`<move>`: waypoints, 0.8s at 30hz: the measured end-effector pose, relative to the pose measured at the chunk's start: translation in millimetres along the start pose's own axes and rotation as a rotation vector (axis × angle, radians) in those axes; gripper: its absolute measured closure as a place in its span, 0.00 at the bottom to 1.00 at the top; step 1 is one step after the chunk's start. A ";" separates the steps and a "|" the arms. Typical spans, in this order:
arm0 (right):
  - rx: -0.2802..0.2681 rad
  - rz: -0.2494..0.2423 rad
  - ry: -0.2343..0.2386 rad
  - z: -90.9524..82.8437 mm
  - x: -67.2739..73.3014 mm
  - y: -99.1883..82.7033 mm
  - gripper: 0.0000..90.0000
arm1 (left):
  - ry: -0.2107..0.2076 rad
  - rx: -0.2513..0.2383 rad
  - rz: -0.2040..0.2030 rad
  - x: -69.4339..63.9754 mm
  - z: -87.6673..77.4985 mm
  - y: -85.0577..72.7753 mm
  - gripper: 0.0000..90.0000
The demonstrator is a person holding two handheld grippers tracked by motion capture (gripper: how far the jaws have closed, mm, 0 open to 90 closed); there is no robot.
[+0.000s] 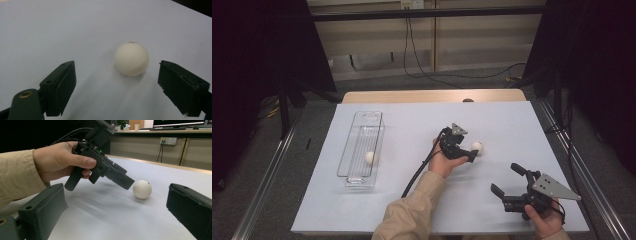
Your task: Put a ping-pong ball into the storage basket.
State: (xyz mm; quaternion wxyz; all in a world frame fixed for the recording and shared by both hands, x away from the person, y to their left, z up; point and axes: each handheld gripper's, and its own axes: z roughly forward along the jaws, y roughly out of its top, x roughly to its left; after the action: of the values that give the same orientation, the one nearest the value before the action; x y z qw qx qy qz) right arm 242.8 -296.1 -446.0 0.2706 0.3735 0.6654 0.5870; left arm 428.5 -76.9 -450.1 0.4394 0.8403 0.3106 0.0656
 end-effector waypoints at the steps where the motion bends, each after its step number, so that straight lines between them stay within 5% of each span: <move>1: 0.000 0.000 0.000 0.0 0.0 0.0 0.02 | -0.003 0.000 0.001 -0.2 0.3 0.2 0.18; 24: -0.002 0.006 -0.002 -0.2 -0.2 0.1 0.02 | -0.062 0.021 -0.002 -4.1 17.4 3.0 0.36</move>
State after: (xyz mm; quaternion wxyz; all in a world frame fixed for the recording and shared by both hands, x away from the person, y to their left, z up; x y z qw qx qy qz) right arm 242.8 -296.3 -445.8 0.2699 0.3756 0.6634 0.5882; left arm 433.3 -92.6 -457.6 0.4400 0.8462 0.2983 0.0360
